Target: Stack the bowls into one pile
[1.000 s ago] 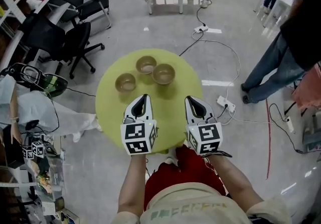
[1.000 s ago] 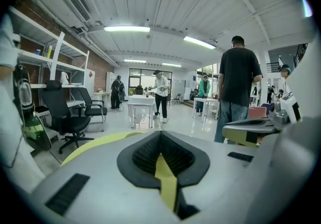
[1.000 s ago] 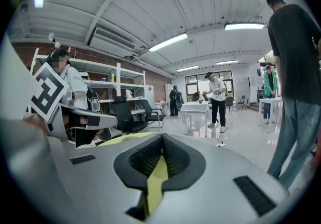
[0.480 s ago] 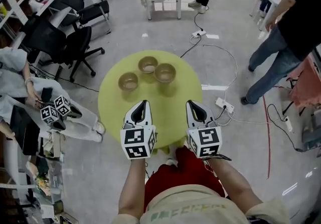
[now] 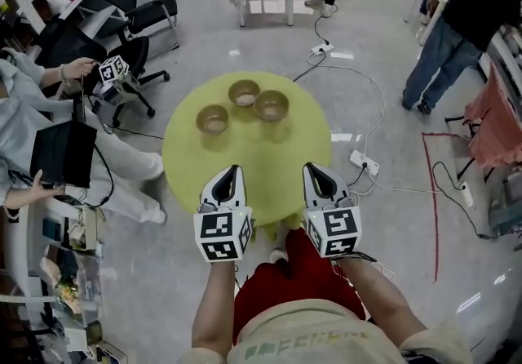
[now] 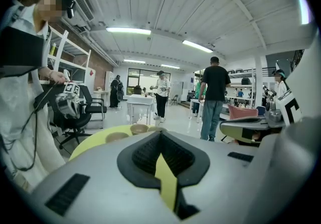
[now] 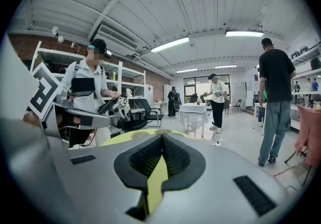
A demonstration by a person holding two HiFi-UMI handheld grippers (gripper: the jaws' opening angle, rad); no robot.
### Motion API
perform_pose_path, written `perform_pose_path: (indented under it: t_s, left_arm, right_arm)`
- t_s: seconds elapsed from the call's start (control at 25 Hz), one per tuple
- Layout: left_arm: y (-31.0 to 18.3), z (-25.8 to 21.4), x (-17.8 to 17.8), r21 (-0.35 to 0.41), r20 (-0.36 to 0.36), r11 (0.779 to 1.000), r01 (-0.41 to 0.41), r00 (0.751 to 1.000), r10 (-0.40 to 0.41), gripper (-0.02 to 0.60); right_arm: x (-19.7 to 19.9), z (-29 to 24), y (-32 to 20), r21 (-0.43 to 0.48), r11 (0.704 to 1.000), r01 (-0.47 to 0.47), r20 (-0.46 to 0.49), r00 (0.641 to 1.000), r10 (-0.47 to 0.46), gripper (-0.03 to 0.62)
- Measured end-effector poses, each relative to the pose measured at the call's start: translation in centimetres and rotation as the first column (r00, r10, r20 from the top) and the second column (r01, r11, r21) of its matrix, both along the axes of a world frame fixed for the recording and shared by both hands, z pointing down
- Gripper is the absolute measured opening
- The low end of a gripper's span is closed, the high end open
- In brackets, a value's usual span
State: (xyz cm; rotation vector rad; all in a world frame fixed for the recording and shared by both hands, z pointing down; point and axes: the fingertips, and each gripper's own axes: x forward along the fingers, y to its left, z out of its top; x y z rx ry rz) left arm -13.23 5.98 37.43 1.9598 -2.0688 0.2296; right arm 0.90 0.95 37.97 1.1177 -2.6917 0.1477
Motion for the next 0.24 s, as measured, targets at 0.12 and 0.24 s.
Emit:
perform_pose_path:
  t_s: [0.12, 0.24]
  left_arm:
    - [0.9, 0.0, -0.5, 0.011, -0.011, 1.000, -0.006, 1.000, 0.006, 0.023]
    - [2.0, 0.1, -1.5, 0.016, -0.018, 1.000, -0.005, 1.000, 0.005, 0.023]
  right_arm:
    - [-0.2, 0.1, 0.8, 0.004, 1.000, -0.009, 0.007, 1.000, 0.009, 0.035]
    - [-0.8, 0.2, 1.8, 0.012, 1.000, -0.009, -0.002, 1.000, 0.009, 0.035]
